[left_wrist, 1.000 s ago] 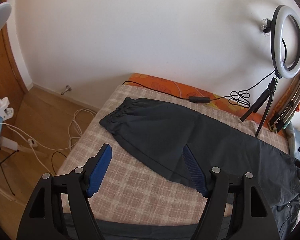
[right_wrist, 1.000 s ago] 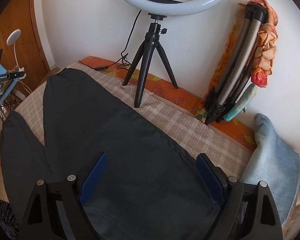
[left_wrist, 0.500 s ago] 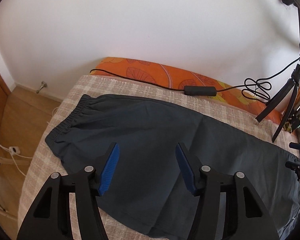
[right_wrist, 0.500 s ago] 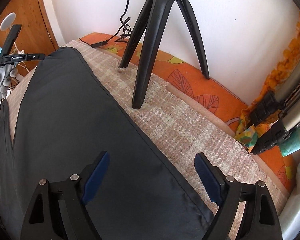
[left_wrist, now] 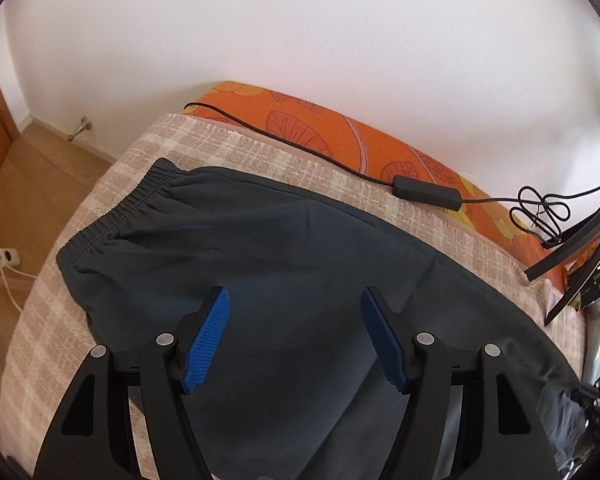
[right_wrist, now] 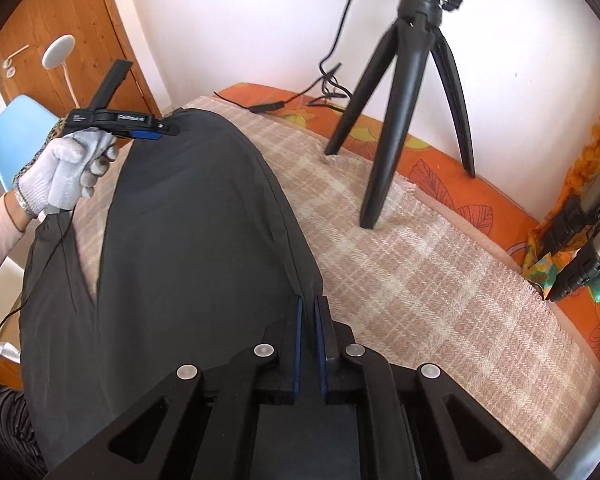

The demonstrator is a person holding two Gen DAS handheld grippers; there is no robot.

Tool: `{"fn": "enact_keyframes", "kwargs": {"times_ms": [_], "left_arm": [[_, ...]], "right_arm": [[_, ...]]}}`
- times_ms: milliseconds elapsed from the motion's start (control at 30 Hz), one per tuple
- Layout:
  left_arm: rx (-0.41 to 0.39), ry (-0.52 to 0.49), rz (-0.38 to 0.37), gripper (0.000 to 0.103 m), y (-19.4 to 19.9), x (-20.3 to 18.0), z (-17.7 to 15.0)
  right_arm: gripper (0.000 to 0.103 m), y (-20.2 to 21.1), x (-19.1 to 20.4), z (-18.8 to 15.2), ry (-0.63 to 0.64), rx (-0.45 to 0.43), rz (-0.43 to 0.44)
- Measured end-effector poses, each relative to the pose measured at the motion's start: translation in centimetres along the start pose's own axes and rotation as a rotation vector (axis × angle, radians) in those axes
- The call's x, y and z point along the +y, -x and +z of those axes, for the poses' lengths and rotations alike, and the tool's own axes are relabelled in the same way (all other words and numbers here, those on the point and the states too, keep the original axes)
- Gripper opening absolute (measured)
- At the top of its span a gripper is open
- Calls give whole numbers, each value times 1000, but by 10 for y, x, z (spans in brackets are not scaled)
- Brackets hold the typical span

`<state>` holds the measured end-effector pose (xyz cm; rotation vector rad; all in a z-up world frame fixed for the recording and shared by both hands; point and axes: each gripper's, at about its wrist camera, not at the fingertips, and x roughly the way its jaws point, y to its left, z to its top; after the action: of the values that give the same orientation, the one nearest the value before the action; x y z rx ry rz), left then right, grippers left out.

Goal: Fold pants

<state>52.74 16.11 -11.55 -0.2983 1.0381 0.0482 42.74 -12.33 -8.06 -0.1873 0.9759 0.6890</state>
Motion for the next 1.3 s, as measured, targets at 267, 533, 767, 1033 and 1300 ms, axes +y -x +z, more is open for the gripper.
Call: {"fn": "enact_keyframes", "kwargs": {"times_ms": [267, 533, 767, 1033, 1300], "left_arm": [[-4, 131, -68, 75, -2, 1, 24], [81, 204, -11, 75, -36, 6, 30], [-41, 147, 124, 24, -39, -2, 26], [-110, 173, 53, 2, -25, 18, 21], [-194, 157, 12, 1, 15, 18, 22]], "right_arm": [[0, 19, 74, -34, 127, 10, 94], [1, 14, 83, -40, 187, 16, 51], [74, 14, 55, -29, 171, 3, -64], [77, -19, 42, -33, 253, 144, -145], [14, -31, 26, -35, 199, 208, -147]]}}
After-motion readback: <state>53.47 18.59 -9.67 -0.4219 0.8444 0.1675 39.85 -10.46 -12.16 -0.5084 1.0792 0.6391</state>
